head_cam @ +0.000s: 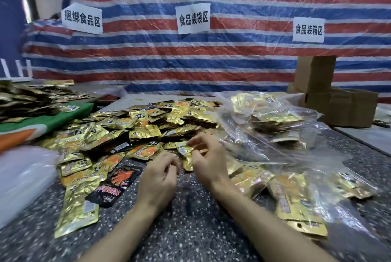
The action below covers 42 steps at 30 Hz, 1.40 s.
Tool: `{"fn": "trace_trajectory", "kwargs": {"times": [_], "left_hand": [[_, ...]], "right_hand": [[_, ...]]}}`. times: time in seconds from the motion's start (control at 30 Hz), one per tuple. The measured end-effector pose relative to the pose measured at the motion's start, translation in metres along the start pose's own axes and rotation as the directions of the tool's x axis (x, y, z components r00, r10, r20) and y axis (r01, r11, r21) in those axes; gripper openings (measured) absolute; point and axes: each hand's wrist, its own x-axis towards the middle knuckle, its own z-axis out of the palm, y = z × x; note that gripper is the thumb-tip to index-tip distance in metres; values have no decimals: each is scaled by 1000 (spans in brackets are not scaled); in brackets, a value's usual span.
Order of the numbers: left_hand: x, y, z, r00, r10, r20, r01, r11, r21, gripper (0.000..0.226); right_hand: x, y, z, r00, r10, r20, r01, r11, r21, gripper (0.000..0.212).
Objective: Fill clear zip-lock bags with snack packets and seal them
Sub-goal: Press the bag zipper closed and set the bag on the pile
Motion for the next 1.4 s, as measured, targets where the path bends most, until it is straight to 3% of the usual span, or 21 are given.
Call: {"fn": "trace_trajectory", "kwargs": {"times": [0.13,0.3,0.37,0.57,0.63,0.67,0.73,0.77,0.83,0.87,0.97,1.13,1.23,1.3,1.4], "left_hand": [[4,-5,-4,995,-62,-80,59,998,-34,20],[8,4,-17,984,-43,-172,44,999,7,12],[10,4,-33,976,-39,-214,49,998,44,25],[11,-18,-108,980,-36,-198,109,922,371,22],[8,-32,-139,958,-115,-262,254,761,597,21],[7,-40,-154,938,-196,-287,346,604,718,27],[4,-52,-182,828,-457,-324,469,250,847,40],[0,-56,-192,756,-563,-333,484,138,864,38],[-9,-62,-204,706,-631,-322,472,79,878,15],[-12,-64,-208,727,-609,-319,464,92,881,5],[-13,-67,-213,796,-474,-377,499,160,852,10],[-6,-68,-221,783,-448,-430,580,277,766,37],[5,-64,-220,788,-355,-503,610,341,715,37],[13,-52,-209,844,-199,-499,529,461,712,35],[24,-20,-178,911,43,-410,246,742,624,24]], "right_hand": [[-12,21,5,996,-6,90,7,1000,-5,41],[-16,15,-6,990,-127,68,124,991,44,29],[-17,14,-9,989,-134,64,128,987,96,31],[-14,19,-12,998,-62,25,57,984,169,43],[-13,19,-12,998,-62,19,58,982,178,42],[-13,18,-12,997,-69,18,65,981,183,41],[-15,16,-11,996,-83,23,77,978,195,39],[-16,15,-11,996,-87,26,80,976,205,40],[-17,13,-11,996,-88,33,79,973,215,43],[-17,13,-11,996,-85,39,75,973,216,44],[-17,12,-11,996,-72,43,61,974,219,45],[-17,11,-13,997,-59,42,49,977,209,45],[-17,10,-14,997,-54,47,44,979,197,43],[-17,8,-13,997,-57,49,46,980,196,41],[-18,8,-14,997,-46,60,33,979,200,40]]}}
